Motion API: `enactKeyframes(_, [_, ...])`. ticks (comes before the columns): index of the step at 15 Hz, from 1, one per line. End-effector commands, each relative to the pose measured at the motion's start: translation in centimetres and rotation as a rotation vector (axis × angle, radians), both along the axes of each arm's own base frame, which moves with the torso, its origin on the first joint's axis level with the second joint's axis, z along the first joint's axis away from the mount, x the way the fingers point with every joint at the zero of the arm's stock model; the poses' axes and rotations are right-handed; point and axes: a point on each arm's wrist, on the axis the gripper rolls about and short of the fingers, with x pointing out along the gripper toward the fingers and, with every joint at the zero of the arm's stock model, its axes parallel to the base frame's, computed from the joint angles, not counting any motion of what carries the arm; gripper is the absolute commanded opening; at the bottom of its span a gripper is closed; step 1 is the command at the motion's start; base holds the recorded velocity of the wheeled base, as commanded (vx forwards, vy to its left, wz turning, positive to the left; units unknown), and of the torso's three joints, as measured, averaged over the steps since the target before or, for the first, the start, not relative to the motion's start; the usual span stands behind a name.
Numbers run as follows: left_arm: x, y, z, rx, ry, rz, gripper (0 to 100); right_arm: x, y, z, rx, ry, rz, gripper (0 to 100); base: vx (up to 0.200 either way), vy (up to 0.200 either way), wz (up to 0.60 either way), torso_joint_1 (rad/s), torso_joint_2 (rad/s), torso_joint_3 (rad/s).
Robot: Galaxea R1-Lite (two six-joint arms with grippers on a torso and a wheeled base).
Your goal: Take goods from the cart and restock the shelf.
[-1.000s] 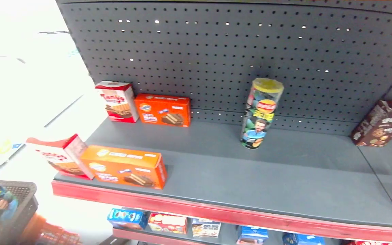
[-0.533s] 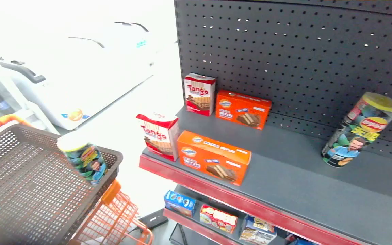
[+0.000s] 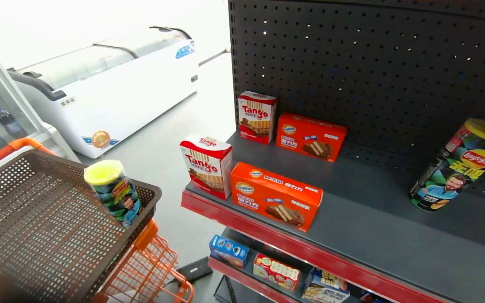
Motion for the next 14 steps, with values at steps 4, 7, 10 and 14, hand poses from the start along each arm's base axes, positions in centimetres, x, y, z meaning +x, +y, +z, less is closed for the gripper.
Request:
enactKeyframes(4, [0.0, 0.0, 0.0, 0.000, 0.001, 0.014, 100, 0.0, 0.0, 0.0, 0.000, 0.000, 0.000, 100, 0.000, 0.000, 0.00, 0.000, 0.00, 0.000])
enactKeyframes(7, [0.4, 0.2, 4.6, 0.102, 0.029, 0.110, 100, 0.0, 0.0, 0.0, 0.000, 0.000, 0.000, 100, 0.000, 0.000, 0.00, 0.000, 0.00, 0.000])
enactKeyframes(10, [3.7, 0.4, 9.4, 0.106, 0.154, 0.160, 100, 0.0, 0.0, 0.0, 0.000, 0.000, 0.000, 100, 0.000, 0.000, 0.00, 0.000, 0.00, 0.000])
enactKeyframes(14, [6.7, 0.5, 9.2, 0.084, 0.314, 0.191, 100, 0.0, 0.0, 0.0, 0.000, 0.000, 0.000, 100, 0.000, 0.000, 0.00, 0.000, 0.00, 0.000])
